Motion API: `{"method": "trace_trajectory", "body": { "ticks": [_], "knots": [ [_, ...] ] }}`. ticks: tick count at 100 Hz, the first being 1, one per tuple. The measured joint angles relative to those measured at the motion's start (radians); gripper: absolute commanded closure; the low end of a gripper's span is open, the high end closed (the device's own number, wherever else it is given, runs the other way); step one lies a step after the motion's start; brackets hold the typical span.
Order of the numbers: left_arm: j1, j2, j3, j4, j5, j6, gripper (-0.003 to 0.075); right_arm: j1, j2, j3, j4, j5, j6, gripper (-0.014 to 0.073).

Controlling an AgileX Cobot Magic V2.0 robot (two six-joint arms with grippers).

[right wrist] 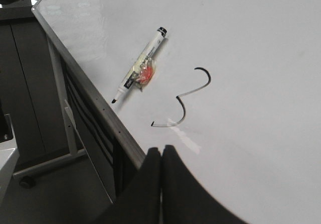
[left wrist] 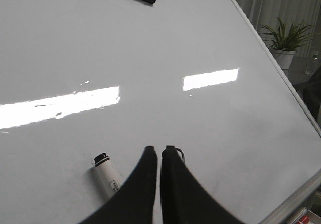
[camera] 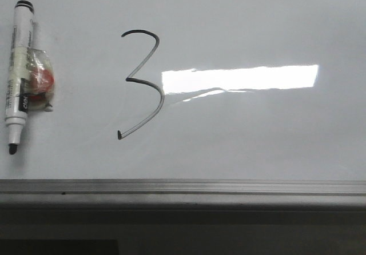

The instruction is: Write number 3 on whiteboard

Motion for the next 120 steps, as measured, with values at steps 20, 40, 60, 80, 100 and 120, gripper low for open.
{"method": "trace_trajectory", "body": {
  "ticks": [20, 40, 60, 80, 100, 120],
  "knots": [
    [0.0, -0.002, 0.002, 0.0, 0.004, 0.001, 0.0741, 0.0, -0.077, 0.044, 0.021, 0.008, 0.0, 0.0658],
    [0.0, -0.002, 0.002, 0.0, 0.004, 0.001, 0.0741, 0.0, -0.079, 0.044, 0.021, 0.008, 0.0, 0.0658],
    [0.0, -0.002, 0.004, 0.002, 0.004, 0.001, 0.0741, 0.0, -0.079, 0.044, 0.021, 0.008, 0.0, 0.0658],
    [0.089, -0.002, 0.021, 0.122, 0.011, 0.001, 0.0741, 0.0, -0.079, 0.044, 0.023, 0.008, 0.0, 0.0658],
    [0.378, -0.077, 0.106, 0.129, 0.088, 0.001, 0.0741, 0.0, -0.079, 0.044, 0.023, 0.008, 0.0, 0.0658],
    [0.558, -0.188, 0.261, 0.129, 0.111, 0.001, 0.0741, 0.0, -0.079, 0.044, 0.023, 0.008, 0.0, 0.0658]
  ]
}}
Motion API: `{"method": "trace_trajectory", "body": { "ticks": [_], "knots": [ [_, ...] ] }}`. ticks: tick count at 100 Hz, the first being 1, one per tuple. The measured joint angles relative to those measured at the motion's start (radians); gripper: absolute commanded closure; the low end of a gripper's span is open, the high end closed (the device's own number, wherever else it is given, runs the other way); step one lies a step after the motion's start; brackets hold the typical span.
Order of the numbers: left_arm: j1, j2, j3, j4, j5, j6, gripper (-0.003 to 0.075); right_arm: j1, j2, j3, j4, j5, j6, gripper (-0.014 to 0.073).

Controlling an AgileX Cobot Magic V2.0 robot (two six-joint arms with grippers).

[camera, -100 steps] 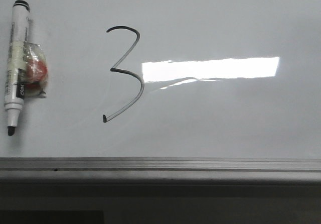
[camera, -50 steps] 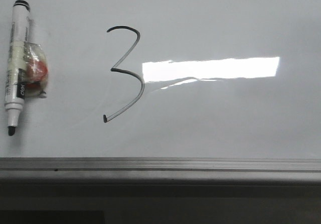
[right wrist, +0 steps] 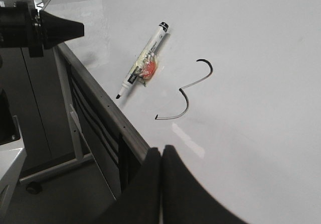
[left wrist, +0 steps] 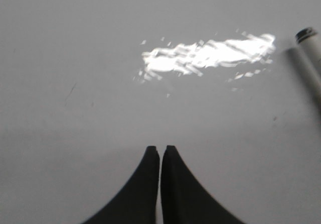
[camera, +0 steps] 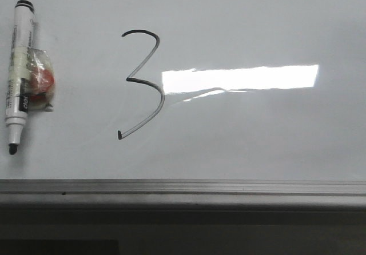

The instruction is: Write number 3 on whiteboard

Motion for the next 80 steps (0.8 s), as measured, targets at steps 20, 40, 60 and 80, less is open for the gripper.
{"method": "trace_trajectory", "body": {
  "ticks": [20, 40, 60, 80],
  "knots": [
    [0.072, 0.0, 0.059, 0.0, 0.029, -0.011, 0.0741, 0.0, 0.0, 0.0, 0.0, 0.001, 0.0, 0.0658],
    [0.078, 0.0, 0.059, 0.002, 0.089, -0.041, 0.0741, 0.0, 0.0, 0.0, 0.0, 0.001, 0.0, 0.0658],
    [0.078, 0.0, 0.059, 0.005, 0.089, -0.045, 0.0741, 0.0, 0.0, 0.0, 0.0, 0.001, 0.0, 0.0658],
    [0.078, 0.0, 0.059, 0.005, 0.089, -0.045, 0.0741, 0.0, 0.0, 0.0, 0.0, 0.002, 0.0, 0.0658]
  ]
}}
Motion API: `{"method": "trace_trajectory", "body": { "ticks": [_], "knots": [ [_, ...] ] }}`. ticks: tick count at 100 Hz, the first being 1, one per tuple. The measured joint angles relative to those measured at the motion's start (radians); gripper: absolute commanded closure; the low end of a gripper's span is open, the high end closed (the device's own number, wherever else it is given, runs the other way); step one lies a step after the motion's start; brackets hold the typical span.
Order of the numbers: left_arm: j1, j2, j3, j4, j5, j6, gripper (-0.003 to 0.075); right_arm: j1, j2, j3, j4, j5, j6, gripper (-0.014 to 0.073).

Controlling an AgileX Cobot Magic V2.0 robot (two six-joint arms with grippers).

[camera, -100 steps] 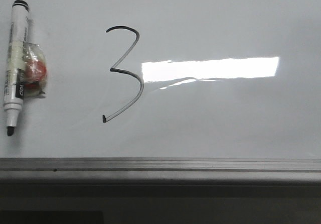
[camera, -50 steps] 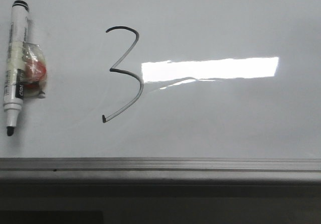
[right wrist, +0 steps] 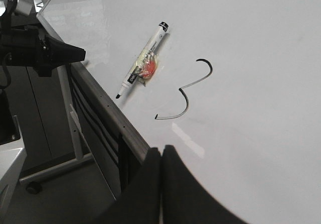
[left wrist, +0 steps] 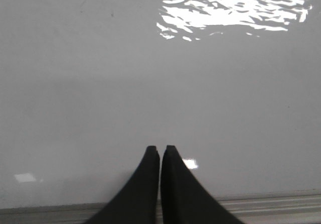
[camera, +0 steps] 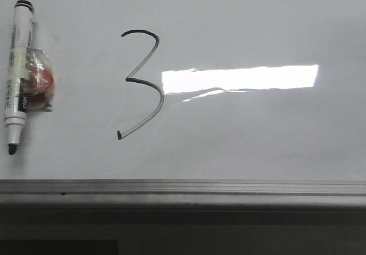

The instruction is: Write number 3 on whiteboard

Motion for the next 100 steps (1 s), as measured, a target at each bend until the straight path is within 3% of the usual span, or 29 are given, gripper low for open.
{"method": "trace_trajectory", "body": {
  "ticks": [47, 63, 77, 100],
  "knots": [
    [0.002, 0.0, 0.0, 0.0, 0.0, 0.0, 0.0741, 0.0, 0.0, 0.0, 0.013, 0.004, 0.0, 0.0658],
    [0.002, 0.0, 0.0, 0.0, 0.0, 0.0, 0.0741, -0.028, 0.0, 0.0, 0.032, -0.059, -0.002, 0.0658],
    [0.002, 0.0, 0.0, 0.0, 0.0, 0.0, 0.0741, -0.177, 0.0, 0.008, 0.037, -0.091, -0.007, 0.0658],
    [0.002, 0.0, 0.0, 0.0, 0.0, 0.0, 0.0741, -0.628, -0.002, 0.099, 0.125, -0.248, -0.007, 0.0658]
  ]
}}
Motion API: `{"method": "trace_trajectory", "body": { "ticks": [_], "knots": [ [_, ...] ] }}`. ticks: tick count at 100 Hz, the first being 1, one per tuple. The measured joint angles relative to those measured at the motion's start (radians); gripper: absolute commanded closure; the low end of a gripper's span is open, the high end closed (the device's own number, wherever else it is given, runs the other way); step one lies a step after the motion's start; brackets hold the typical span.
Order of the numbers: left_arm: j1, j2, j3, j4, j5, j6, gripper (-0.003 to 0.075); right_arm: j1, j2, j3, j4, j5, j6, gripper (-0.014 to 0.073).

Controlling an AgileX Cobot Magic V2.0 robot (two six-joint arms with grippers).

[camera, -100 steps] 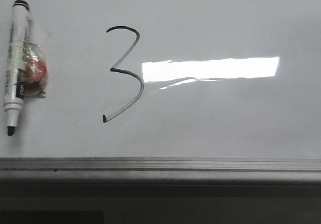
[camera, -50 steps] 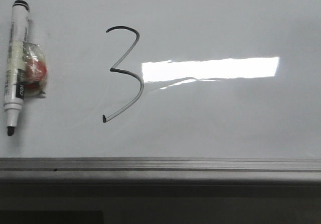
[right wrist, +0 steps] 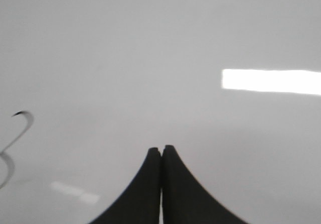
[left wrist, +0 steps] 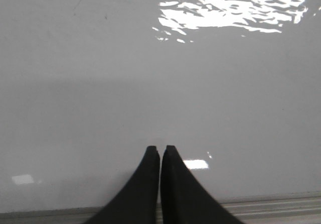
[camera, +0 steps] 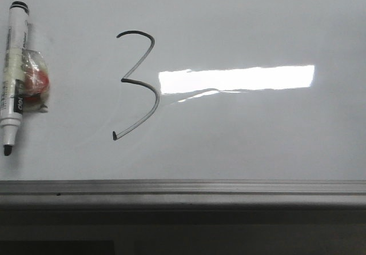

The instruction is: Write number 3 on whiteboard

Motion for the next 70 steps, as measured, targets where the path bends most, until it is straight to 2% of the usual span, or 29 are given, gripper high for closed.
{"method": "trace_trajectory", "body": {
  "ticks": [12, 34, 45, 70],
  "knots": [
    [0.0, 0.0, 0.0, 0.0, 0.0, -0.001, 0.0741, -0.183, -0.021, 0.085, 0.02, -0.087, 0.0, 0.0658],
    [0.0, 0.0, 0.0, 0.0, 0.0, -0.001, 0.0741, -0.337, -0.179, 0.259, 0.022, -0.094, 0.0, 0.0658],
    [0.0, 0.0, 0.0, 0.0, 0.0, -0.001, 0.0741, -0.381, -0.269, 0.259, 0.021, -0.007, 0.002, 0.0658],
    [0.0, 0.0, 0.0, 0.0, 0.0, -0.002, 0.0741, -0.396, -0.287, 0.259, 0.019, 0.26, 0.004, 0.0658]
  ]
}}
